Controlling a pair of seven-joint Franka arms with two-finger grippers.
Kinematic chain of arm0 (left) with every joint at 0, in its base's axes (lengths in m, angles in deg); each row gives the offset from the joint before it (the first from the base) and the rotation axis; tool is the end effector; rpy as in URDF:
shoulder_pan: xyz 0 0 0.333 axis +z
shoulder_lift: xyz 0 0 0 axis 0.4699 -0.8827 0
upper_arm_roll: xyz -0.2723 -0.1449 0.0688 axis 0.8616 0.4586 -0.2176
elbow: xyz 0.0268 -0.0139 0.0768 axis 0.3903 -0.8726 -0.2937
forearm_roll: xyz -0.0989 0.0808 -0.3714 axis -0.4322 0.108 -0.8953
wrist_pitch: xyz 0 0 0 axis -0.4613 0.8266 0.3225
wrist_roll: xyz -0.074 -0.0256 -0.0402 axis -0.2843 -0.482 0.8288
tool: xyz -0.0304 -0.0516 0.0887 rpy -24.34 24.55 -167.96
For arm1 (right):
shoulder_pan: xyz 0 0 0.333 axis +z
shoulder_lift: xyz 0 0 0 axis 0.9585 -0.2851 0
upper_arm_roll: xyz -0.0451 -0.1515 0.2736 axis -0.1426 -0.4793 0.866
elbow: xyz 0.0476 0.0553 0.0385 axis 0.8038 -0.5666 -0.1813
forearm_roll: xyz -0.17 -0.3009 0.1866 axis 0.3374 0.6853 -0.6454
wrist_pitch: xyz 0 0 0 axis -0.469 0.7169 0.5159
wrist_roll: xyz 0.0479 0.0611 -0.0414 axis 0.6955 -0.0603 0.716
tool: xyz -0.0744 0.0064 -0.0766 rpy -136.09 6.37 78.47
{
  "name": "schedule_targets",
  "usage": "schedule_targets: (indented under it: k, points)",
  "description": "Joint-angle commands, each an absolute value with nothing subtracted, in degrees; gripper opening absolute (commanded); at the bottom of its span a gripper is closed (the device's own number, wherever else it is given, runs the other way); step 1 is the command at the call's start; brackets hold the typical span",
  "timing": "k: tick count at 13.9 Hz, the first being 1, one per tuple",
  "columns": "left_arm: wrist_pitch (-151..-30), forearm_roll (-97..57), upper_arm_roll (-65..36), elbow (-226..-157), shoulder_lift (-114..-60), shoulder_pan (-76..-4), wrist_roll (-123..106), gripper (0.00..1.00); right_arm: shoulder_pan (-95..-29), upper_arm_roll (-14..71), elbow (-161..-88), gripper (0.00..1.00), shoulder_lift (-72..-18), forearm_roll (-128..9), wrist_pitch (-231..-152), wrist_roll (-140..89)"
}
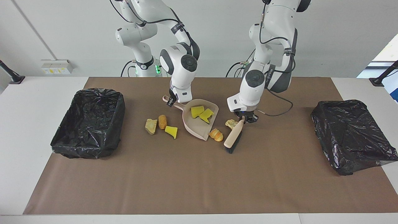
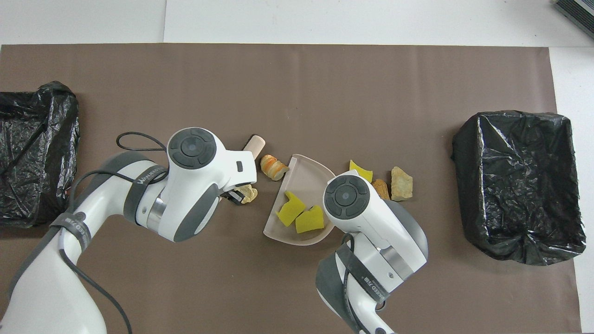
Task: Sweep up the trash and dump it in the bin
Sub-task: 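Sweep more crumbs into the dustpan held by the right gripper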
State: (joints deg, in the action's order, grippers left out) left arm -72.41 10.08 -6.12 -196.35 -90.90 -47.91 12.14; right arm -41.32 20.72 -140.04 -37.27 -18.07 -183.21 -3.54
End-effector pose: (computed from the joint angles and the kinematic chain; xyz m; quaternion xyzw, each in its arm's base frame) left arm 0.5033 -0.2967 0.3405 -0.9406 0.3344 0.0532 0.0255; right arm 0.4594 0.2666 0.3456 0.8244 0.5383 -0.1528 0.0855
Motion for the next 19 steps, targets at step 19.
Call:
schedule_targets:
  k: [19]
  points:
    - [-63.5,-0.1,-8.0,-196.7,-81.1,-54.8,-24.4,0.00,-41.4,20.8,-141.5,0.00,-36.2,-17.5,-184.4,-2.2]
